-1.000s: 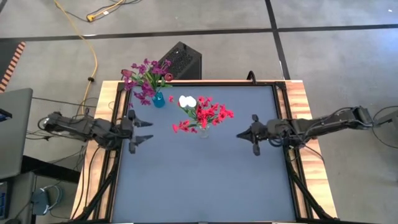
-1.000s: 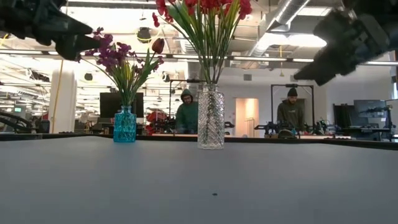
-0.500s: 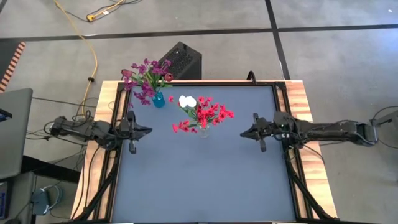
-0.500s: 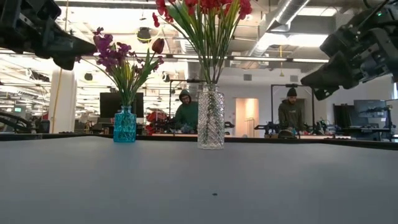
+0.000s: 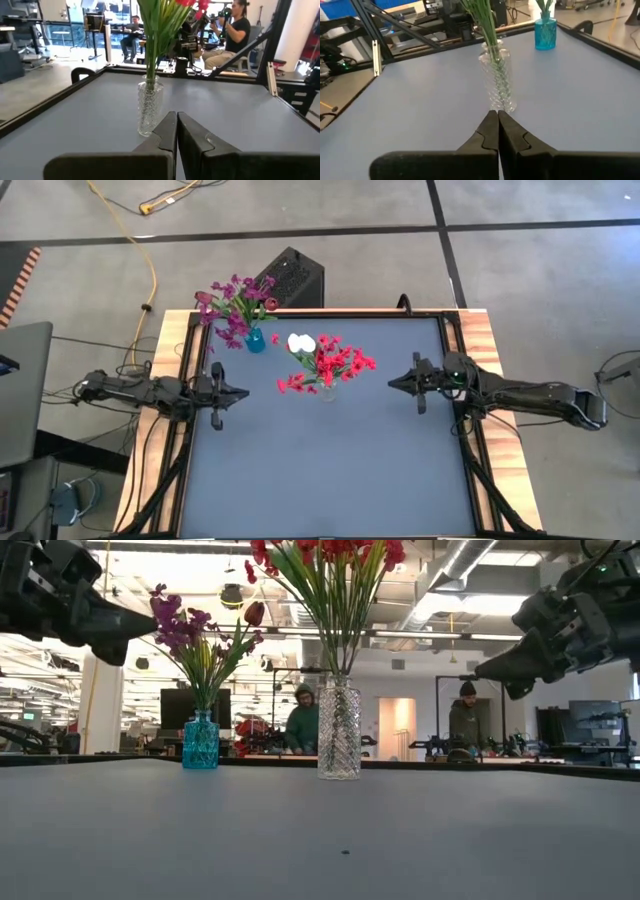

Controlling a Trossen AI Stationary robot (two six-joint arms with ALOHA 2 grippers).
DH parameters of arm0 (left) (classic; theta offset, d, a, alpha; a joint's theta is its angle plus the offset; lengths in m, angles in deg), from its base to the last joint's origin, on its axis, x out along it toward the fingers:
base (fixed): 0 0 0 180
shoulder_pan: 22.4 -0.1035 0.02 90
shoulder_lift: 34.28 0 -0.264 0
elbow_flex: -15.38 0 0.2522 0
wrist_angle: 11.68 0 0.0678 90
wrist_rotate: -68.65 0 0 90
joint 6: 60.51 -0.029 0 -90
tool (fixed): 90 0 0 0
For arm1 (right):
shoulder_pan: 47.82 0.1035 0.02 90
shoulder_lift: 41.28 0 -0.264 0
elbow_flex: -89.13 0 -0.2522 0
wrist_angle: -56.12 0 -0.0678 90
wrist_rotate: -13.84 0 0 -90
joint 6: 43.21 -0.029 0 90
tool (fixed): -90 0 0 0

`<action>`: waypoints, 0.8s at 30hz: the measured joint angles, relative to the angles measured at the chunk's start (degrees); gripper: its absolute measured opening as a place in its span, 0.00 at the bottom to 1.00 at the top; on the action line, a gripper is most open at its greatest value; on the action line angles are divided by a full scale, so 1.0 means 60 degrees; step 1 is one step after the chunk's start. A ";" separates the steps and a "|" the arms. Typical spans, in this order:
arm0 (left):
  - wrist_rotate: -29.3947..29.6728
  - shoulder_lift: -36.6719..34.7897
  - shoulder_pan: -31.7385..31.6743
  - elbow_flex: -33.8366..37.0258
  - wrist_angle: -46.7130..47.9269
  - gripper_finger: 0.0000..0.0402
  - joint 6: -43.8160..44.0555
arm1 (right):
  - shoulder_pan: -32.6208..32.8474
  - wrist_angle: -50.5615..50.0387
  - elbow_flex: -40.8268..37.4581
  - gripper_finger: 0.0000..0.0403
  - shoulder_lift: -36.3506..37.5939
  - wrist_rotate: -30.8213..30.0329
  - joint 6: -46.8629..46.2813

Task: Sort flowers into vase by color
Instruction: Return to Home Position

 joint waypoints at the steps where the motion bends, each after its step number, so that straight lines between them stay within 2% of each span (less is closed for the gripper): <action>1: -0.0025 -0.0017 0.0001 0.0000 -0.0003 0.00 -0.0011 | -0.0006 0.0006 0.0000 0.06 -0.0002 -0.0030 0.0034; 6: -0.0042 -0.0008 0.0002 -0.0004 0.0119 0.00 0.0370 | -0.0004 0.0096 0.0000 0.11 -0.0025 -0.0755 -0.0137; 9: -0.0542 0.0012 -0.0002 0.0001 0.0141 0.00 0.0485 | 0.0124 0.0596 0.0000 0.11 -0.0126 -0.1018 -0.0787; 12: -0.0769 0.0008 0.0005 0.0007 0.0138 0.00 0.0499 | 0.0314 0.0770 0.0000 0.11 -0.0226 -0.1344 -0.0800; 15: -0.0718 0.0008 0.0002 0.0011 0.0139 0.00 0.0122 | 0.0324 0.0607 0.0000 0.11 -0.0215 -0.1691 -0.0764; 24: -0.0195 0.0008 0.0002 0.0011 0.0098 0.00 -0.0592 | 0.0317 0.0133 0.0000 0.11 -0.0219 -0.1706 -0.0764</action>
